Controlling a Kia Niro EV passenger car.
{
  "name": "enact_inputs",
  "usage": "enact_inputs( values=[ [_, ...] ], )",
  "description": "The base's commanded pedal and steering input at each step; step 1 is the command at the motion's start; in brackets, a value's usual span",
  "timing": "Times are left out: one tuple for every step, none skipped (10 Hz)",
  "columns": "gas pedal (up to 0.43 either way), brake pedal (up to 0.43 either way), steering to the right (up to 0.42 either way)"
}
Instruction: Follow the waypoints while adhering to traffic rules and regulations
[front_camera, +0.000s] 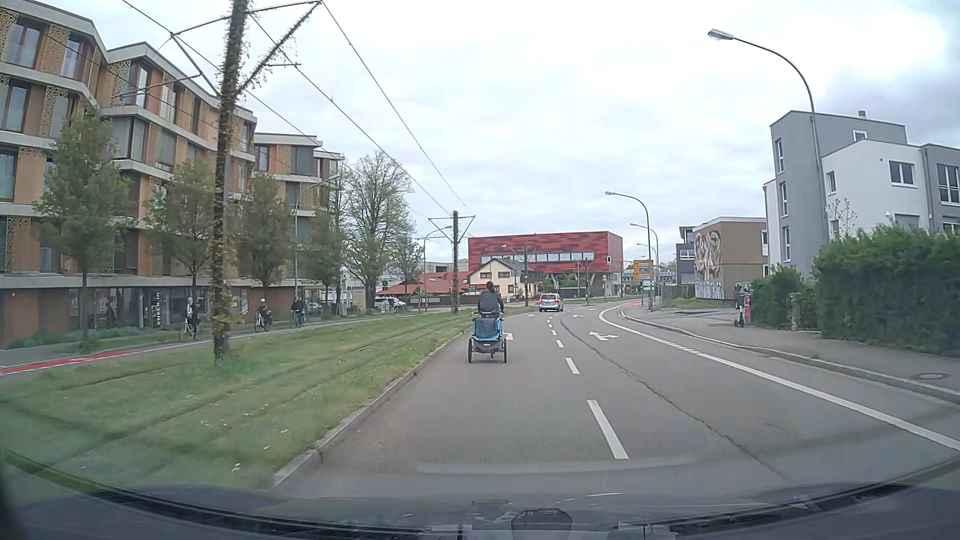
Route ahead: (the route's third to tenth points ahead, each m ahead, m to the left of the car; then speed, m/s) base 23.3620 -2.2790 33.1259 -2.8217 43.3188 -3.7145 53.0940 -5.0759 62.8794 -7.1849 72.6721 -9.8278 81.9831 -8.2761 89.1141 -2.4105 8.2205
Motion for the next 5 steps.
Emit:
enact_inputs(
  values=[
    [0.000,0.000,0.000],
    [0.000,0.012,-0.001],
    [0.000,0.043,0.000],
    [0.000,0.061,0.000],
    [0.000,0.091,0.000]
  ],
)
